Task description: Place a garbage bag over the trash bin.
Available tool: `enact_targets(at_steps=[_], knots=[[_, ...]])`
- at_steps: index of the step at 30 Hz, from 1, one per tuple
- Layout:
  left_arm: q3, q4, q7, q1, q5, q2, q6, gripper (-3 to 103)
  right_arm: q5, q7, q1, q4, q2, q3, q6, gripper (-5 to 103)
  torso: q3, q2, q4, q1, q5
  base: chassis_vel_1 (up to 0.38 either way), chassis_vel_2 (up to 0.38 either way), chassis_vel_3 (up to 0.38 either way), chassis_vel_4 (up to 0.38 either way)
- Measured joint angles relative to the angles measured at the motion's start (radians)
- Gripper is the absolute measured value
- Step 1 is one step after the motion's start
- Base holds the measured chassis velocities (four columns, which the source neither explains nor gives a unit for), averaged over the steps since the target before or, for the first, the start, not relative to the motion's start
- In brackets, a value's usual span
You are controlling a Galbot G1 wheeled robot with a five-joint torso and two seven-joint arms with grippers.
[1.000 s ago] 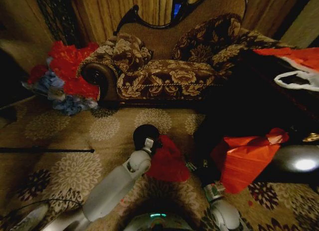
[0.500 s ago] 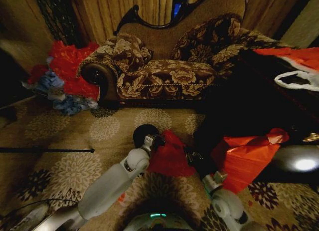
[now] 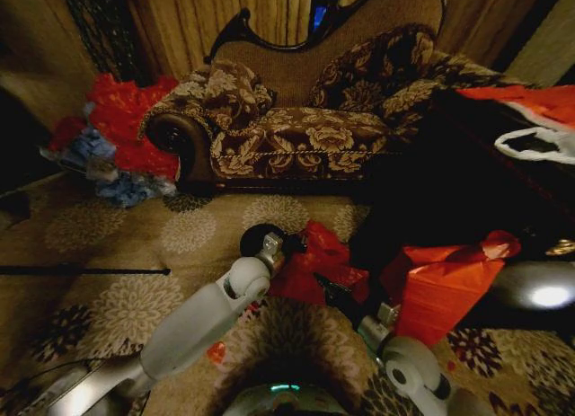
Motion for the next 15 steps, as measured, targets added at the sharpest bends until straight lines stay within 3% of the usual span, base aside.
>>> enact_targets(at_steps=[8,15], knots=[[-0.019,-0.024,0.047,0.001,0.001,0.056,-0.033,0,0.049,0.051,0.054,0.006,-0.071,0.033,0.003,0,0.0,0.0,0.0001,0.0,0.0,0.0,0.0,0.0,0.0],[-0.037,-0.067,0.066,-0.004,-0.019,0.088,-0.04,0,0.064,0.037,0.12,-0.071,-0.077,-0.001,0.003,0,0.0,0.0,0.0001,0.0,0.0001,0.0,0.0,0.0,0.0]])
